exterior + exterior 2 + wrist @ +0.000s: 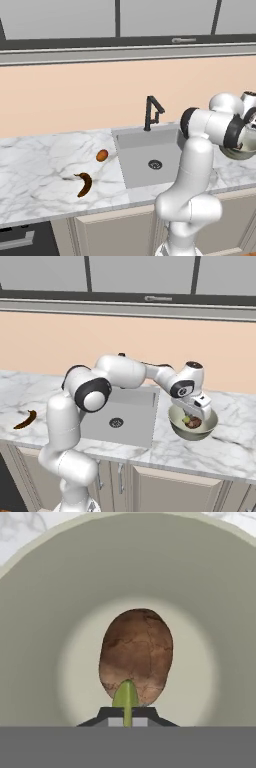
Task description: There is a mixed pile of frozen fruits and vegetables on the counter. Locate all the frozen vegetables and place the items in a bowl on the counter. Take all the frozen fruits and defrost them in a running sink.
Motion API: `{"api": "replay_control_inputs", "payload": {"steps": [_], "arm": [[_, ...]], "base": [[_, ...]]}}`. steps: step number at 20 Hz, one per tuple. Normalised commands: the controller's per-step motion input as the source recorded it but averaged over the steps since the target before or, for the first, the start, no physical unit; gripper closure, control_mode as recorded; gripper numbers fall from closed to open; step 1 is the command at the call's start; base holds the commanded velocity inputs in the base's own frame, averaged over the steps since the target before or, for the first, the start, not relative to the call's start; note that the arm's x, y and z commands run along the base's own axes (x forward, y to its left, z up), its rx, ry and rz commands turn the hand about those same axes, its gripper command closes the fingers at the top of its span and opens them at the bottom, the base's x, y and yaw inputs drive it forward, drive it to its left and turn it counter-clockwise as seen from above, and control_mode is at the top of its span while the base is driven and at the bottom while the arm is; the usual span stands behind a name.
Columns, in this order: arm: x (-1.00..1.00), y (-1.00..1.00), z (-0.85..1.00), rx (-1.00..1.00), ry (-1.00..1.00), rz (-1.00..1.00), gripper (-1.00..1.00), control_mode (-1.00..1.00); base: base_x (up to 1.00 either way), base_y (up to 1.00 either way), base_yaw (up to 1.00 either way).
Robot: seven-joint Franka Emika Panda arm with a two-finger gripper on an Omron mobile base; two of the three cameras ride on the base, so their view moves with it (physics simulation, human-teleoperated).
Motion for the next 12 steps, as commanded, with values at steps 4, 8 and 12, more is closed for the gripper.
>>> {"api": "replay_control_inputs", "payload": {"steps": [4, 8, 12], "arm": [[0.0, -0.07, -0.06, 0.0, 0.0, 0.0, -1.0, -1.0], [0.0, -0.02, 0.09, -0.01, 0.01, 0.0, -1.0, -1.0], [0.0, 0.17, 0.36, -0.08, 0.0, -0.02, -1.0, -1.0]], "base": [[0.0, 0.0, 0.0], [0.0, 0.0, 0.0], [0.0, 0.0, 0.0]]}}
